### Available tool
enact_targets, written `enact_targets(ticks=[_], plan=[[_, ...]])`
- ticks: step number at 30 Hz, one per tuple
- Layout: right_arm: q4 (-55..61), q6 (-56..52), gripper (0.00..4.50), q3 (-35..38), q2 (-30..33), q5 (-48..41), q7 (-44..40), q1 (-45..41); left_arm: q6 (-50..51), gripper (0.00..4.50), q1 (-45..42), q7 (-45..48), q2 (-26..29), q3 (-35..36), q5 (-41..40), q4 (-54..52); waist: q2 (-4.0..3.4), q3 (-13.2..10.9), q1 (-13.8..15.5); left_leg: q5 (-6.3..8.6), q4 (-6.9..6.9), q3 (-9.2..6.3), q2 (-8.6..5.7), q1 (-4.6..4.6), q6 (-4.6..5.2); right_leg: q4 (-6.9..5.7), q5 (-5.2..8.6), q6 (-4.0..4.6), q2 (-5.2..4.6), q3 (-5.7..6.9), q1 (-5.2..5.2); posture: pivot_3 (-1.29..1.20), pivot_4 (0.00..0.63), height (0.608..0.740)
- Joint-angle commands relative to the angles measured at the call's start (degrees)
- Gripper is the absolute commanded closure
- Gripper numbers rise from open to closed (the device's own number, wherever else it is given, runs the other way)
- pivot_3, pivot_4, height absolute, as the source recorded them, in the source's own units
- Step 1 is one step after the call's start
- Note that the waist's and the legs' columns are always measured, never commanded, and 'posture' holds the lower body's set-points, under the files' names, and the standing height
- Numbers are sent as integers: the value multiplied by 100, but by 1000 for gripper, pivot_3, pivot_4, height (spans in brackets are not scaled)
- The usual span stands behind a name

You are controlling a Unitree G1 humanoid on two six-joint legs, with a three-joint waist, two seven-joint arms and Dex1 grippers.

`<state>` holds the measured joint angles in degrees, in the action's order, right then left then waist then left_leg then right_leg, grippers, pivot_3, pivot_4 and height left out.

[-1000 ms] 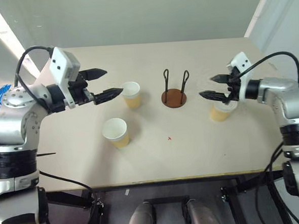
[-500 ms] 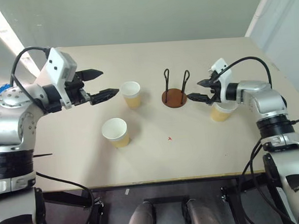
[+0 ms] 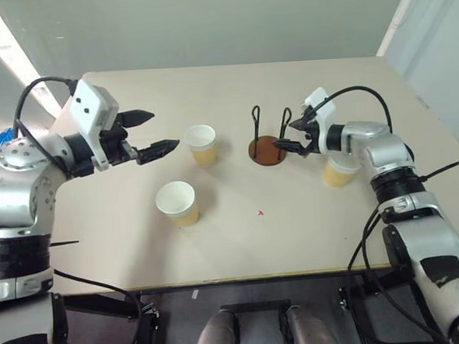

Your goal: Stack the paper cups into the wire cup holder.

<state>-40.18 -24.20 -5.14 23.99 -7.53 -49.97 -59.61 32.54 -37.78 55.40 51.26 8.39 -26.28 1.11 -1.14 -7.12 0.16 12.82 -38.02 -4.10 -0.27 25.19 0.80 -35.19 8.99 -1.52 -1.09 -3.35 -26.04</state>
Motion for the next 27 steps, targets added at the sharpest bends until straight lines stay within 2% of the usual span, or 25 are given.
enact_targets(ticks=[1, 11, 17, 22, 25, 27], plan=[[-18, 138, 937, 168, -53, -14, 132, -249, -60, 0, -39, -55, 47, 273, -79, -193, 0, 0, 0, 0, 0, 0, 0, 0, -1, 0, 0, 0, 0, 0, 0, 0, 150, 740], [96, -24, 4486, 450, -283, -207, 306, -250, 270, 0, -12, -14, -82, 421, -558, -291, 0, 0, 0, 3, 0, 0, 0, 2, -5, -1, 1, 1, 0, 2, -2, 0, 150, 740], [1119, -360, 4486, 283, -67, -376, -266, 117, 692, 0, 47, 475, 170, 328, -924, -507, 1, 0, 2, 4, -1, -2, 1, 12, -7, -1, 3, 4, 0, 9, -8, 0, 150, 740], [3201, -1510, 4486, 105, 604, -916, -1058, 753, 966, 0, 433, 1349, 749, 135, -1173, -1061, 1, 0, 10, 5, -2, -4, 1, 25, -18, 5, 5, 8, 2, 13, -15, 0, 150, 740], [3957, -1985, 4486, 102, 839, -1173, -1123, 1038, 987, 0, 482, 1531, 892, 94, -1206, -1221, 5, 2, 7, -25, -6, -5, 2, 33, -74, 11, 9, 12, 2, 18, -14, 0, 150, 740], [4647, -2338, 4486, 75, 1088, -1405, -1234, 1388, 915, 0, 600, 1872, 1105, -71, -1156, -1424, 6, 2, -8, -22, -6, -4, 2, 28, -67, 8, 8, 11, 3, 12, -13, 0, 150, 740]])
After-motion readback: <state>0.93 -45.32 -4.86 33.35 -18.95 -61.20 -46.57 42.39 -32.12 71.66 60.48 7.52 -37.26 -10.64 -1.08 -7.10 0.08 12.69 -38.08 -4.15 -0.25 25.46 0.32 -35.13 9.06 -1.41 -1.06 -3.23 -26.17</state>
